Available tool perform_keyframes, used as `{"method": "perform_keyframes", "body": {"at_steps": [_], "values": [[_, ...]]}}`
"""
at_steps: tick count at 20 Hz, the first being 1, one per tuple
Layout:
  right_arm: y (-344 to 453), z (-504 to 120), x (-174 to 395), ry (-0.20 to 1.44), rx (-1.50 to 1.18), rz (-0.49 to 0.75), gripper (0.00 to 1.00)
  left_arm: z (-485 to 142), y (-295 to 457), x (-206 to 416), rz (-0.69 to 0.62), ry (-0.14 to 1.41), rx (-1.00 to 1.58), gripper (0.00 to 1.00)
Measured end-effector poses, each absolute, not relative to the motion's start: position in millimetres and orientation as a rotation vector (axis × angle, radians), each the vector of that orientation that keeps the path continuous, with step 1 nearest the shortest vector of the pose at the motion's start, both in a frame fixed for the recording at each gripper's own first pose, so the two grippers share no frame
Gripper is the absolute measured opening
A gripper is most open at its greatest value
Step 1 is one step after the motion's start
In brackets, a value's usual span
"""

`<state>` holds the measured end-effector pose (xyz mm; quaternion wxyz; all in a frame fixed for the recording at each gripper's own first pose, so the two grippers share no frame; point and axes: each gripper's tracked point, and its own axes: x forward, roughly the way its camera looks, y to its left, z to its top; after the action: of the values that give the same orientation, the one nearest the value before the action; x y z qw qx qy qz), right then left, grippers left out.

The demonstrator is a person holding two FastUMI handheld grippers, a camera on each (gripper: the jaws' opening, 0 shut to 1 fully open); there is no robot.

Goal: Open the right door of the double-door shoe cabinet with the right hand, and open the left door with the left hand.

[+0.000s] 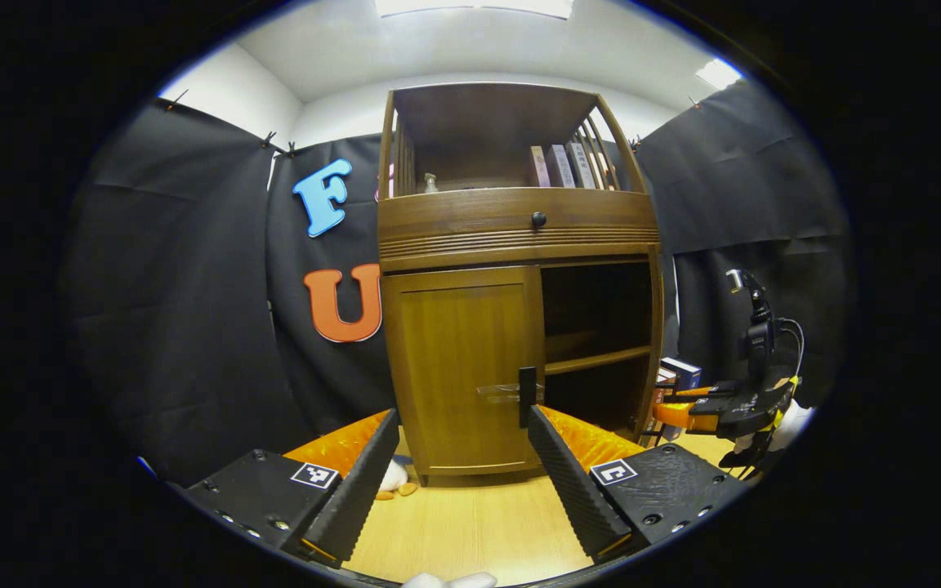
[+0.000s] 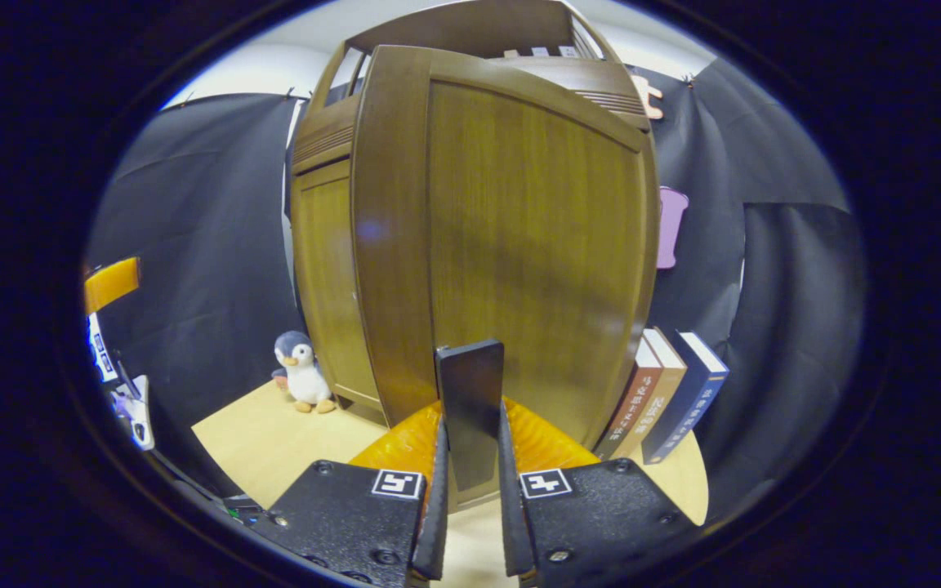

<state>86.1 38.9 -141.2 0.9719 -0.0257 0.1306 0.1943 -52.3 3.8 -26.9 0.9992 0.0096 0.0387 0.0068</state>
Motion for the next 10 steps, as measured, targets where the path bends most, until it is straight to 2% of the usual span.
{"method": "perform_keyframes", "body": {"at_steps": [10], "values": [[-18,-142,63,0.260,-0.029,0.271,0.23,-25,-55,-34,-0.120,0.073,0.014,0.96]]}}
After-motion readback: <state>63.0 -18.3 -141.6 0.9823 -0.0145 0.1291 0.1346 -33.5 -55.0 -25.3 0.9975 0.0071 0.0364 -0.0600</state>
